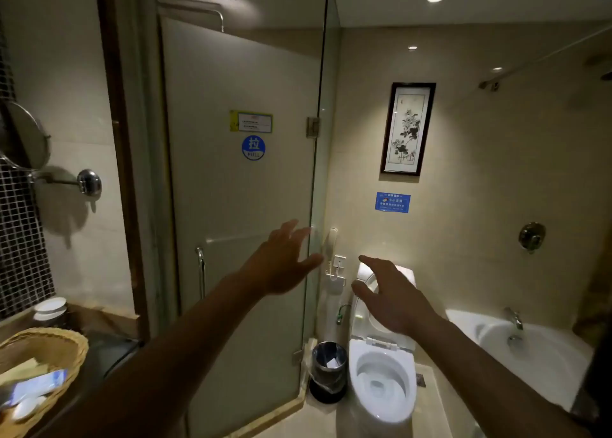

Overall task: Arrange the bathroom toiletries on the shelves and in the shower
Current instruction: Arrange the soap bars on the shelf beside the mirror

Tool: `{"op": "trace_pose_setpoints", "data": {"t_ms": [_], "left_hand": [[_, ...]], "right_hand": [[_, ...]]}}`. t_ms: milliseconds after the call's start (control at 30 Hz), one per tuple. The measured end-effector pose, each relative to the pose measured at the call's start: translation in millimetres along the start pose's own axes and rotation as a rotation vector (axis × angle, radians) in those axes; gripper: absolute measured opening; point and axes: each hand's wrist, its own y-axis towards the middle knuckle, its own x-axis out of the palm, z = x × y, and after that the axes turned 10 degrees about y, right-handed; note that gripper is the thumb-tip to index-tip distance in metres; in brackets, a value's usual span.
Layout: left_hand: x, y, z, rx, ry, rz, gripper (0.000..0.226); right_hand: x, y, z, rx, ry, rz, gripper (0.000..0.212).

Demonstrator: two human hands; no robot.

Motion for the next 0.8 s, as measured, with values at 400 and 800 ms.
{"op": "trace_pose_setpoints", "data": {"t_ms": [400,800], "left_hand": [[42.1,76.3,-71.9,0.023,0.043,-0.031,0.076],[92.5,160.3,-108.2,-0.023,0.036,-0.03,0.079]], "right_hand": [[41.0,88.0,14.1,0.004,0.006,0.028,0.057],[64.8,197.3,56.3,-0.076,0.011,-0.041,0.061]]}}
